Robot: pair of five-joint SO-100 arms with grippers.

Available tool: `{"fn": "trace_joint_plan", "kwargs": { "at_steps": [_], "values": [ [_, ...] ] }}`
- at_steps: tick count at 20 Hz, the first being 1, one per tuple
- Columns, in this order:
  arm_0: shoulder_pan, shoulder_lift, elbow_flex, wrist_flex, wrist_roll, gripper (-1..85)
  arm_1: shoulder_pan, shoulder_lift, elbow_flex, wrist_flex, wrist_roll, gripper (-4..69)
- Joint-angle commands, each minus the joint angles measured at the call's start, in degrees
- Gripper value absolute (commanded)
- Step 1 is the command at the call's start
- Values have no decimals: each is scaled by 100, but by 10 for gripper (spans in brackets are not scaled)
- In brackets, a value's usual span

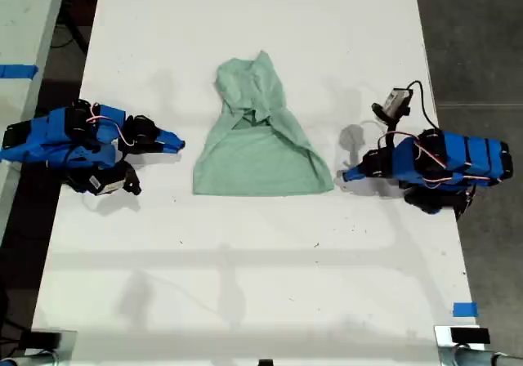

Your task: Fold t shirt

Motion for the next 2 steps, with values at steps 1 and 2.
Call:
{"fn": "trace_joint_plan", "kwargs": {
  "at_steps": [1,2],
  "values": [
    [0,26,79,0,-26,13,62,62,360,-114,70,33],
    [18,26,79,0,-26,8,70,62,360,-114,88,32]
  ]
}}
